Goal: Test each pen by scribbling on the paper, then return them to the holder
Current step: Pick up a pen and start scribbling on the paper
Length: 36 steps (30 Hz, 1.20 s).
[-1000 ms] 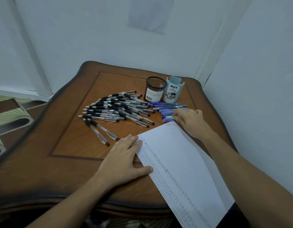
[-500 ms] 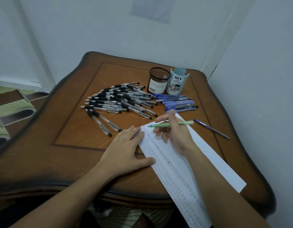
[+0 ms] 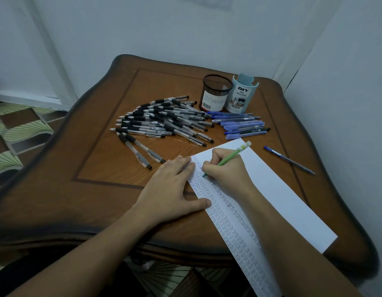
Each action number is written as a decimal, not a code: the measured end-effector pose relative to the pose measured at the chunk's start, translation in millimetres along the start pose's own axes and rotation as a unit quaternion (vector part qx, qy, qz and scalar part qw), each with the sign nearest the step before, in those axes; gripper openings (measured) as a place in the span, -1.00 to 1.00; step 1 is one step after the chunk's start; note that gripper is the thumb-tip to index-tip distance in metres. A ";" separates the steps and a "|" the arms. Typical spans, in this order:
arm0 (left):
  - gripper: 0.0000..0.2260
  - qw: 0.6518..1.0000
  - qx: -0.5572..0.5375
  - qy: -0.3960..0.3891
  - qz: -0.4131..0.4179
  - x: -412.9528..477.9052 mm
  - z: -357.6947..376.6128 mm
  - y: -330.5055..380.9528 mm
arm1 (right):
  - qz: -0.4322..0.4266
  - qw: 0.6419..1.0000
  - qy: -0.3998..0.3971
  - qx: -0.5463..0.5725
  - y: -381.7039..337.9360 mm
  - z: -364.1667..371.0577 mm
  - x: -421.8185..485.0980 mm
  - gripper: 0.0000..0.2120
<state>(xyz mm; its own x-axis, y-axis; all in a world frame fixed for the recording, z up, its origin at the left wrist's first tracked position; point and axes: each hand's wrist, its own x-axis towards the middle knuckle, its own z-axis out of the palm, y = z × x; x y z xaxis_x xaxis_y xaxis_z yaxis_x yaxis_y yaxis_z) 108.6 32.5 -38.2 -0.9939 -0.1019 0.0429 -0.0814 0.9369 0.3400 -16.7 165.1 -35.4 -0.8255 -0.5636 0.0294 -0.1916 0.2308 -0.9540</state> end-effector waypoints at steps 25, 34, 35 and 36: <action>0.02 1.000 -0.003 0.012 0.004 -0.3 1.3 -0.2 | -0.024 0.999 0.010 -0.035 -1.1 0.8 -2.9 -0.62; 0.05 1.000 -0.004 0.016 0.002 -0.5 2.0 0.6 | -0.027 0.999 -0.005 -0.030 0.7 0.3 -1.4 -0.68; 0.05 1.000 -0.004 0.015 0.002 -0.7 2.1 0.4 | -0.027 0.999 -0.005 -0.033 0.2 -0.2 -1.6 -0.67; 0.05 1.000 -0.004 0.015 0.001 -0.7 2.0 0.3 | -0.027 0.999 -0.003 -0.033 -0.1 -0.4 -1.8 -0.66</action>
<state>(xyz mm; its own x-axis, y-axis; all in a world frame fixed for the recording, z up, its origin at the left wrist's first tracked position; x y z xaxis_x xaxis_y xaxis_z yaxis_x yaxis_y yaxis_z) 109.1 33.6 -40.0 -0.9915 -0.1094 0.0709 -0.0784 0.9347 0.3467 -15.4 166.4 -35.2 -0.8094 -0.5819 0.0785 -0.2707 0.2512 -0.9293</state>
